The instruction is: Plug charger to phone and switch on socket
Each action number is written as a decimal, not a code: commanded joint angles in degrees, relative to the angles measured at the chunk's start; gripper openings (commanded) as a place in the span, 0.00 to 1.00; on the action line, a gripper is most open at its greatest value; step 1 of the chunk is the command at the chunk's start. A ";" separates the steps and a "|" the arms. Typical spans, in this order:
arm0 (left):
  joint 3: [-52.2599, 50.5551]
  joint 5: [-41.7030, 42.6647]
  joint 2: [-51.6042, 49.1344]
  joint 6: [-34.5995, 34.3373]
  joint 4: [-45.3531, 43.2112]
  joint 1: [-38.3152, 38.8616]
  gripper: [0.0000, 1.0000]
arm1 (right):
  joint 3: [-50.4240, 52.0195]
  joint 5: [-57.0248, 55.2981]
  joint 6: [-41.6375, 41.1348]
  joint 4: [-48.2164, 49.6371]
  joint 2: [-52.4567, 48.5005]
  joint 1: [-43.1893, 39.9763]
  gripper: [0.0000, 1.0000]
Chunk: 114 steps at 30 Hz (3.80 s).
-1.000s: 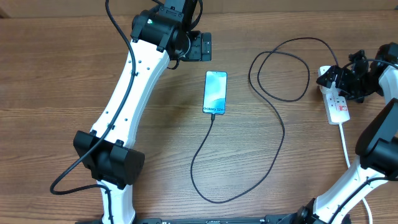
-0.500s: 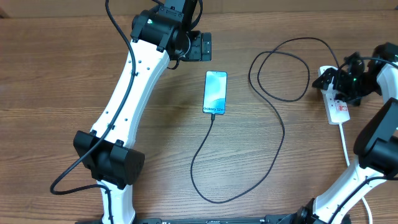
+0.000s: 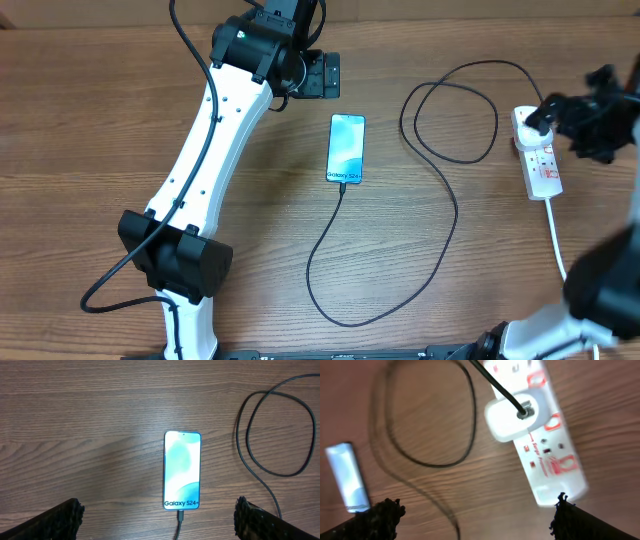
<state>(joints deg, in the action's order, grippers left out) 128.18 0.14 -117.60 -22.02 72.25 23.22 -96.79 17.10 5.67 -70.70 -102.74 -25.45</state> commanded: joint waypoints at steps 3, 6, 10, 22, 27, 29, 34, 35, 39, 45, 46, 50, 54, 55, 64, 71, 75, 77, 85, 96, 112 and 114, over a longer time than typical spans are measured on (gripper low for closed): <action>0.11 -0.98 -0.15 1.29 -0.07 -0.15 1.00 | -1.97 -0.79 -1.38 0.07 11.74 1.40 1.00; 0.11 -0.96 -0.15 1.29 -0.09 -0.15 1.00 | -1.97 -0.79 -1.38 0.02 13.62 1.40 1.00; 0.11 -0.98 -0.15 1.29 -0.07 -0.15 1.00 | -1.90 -0.81 -1.38 0.04 13.64 1.38 1.00; 0.11 -0.96 -0.15 1.29 -0.07 -0.15 1.00 | -1.90 -0.81 -1.38 0.07 13.64 1.40 1.00; 0.11 -0.96 -0.15 1.29 -0.09 -0.15 1.00 | -1.90 -0.81 -1.38 0.04 13.64 1.40 1.00; 0.11 -0.98 -0.15 1.29 -0.07 -0.15 1.00 | -1.90 -0.81 -1.38 0.04 13.64 1.40 1.00; 0.11 -0.98 -0.15 1.29 -0.07 -0.15 1.00 | -1.90 -0.81 -1.38 0.07 13.64 1.38 1.00; 0.11 -0.98 -0.15 1.29 -0.07 -0.15 1.00 | -1.90 -0.81 -1.38 0.04 13.64 1.40 1.00; 0.11 0.33 -0.15 1.25 1.20 -0.24 1.00 | -1.90 -0.81 -1.38 0.04 13.64 1.40 1.00; 0.00 -2.40 -0.55 2.45 2.49 -0.15 1.00 | -1.90 -0.81 -1.38 0.04 13.64 1.38 1.00; -0.07 -2.75 -0.55 2.78 3.08 -0.15 1.00 | -1.90 -0.81 -1.38 0.07 13.64 1.38 1.00; -0.22 -4.72 -0.55 2.75 4.17 -0.15 1.00 | -1.90 -0.81 -1.38 0.04 13.64 1.40 1.00; -0.57 -5.29 -0.55 2.75 3.19 -0.15 1.00 | -1.90 -0.81 -1.38 0.04 13.64 1.40 1.00; -0.68 -5.25 -0.55 2.75 2.49 -0.15 0.99 | -1.90 -0.81 -1.38 0.04 13.64 1.40 1.00; -7.76 -3.30 1.95 2.32 -6.78 0.07 1.00 | -1.90 -0.81 -1.38 0.04 13.64 1.40 1.00; -25.40 -7.17 13.55 2.38 -16.76 0.02 1.00 | -1.90 -0.81 -1.38 0.04 13.64 1.40 1.00; -38.34 -11.28 22.18 2.38 -22.77 0.00 1.00 | -1.90 -0.81 -1.38 0.07 13.64 1.40 1.00; -45.35 -12.61 26.82 2.84 -26.58 -0.07 1.00 | -1.90 -0.81 -1.38 0.07 13.64 1.40 1.00; -75.56 -14.27 46.60 8.24 -50.73 -1.44 1.00 | -1.90 -0.81 -1.38 0.04 13.64 1.40 1.00; -113.07 -14.16 76.85 8.94 -93.29 -4.98 1.00 | -1.90 -0.81 -1.38 0.04 13.64 1.40 1.00; -123.64 -3.93 104.00 13.07 -95.19 -20.68 1.00 | -1.90 -0.81 -1.38 0.04 13.64 1.40 1.00; -123.67 -3.58 105.81 13.05 -92.43 -21.51 1.00 | -1.90 -0.81 -1.38 0.04 13.64 1.38 1.00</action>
<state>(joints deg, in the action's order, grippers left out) 4.99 -6.59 -14.33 -10.48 -21.96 3.09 -98.56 16.45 4.49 -70.76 -89.21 -24.16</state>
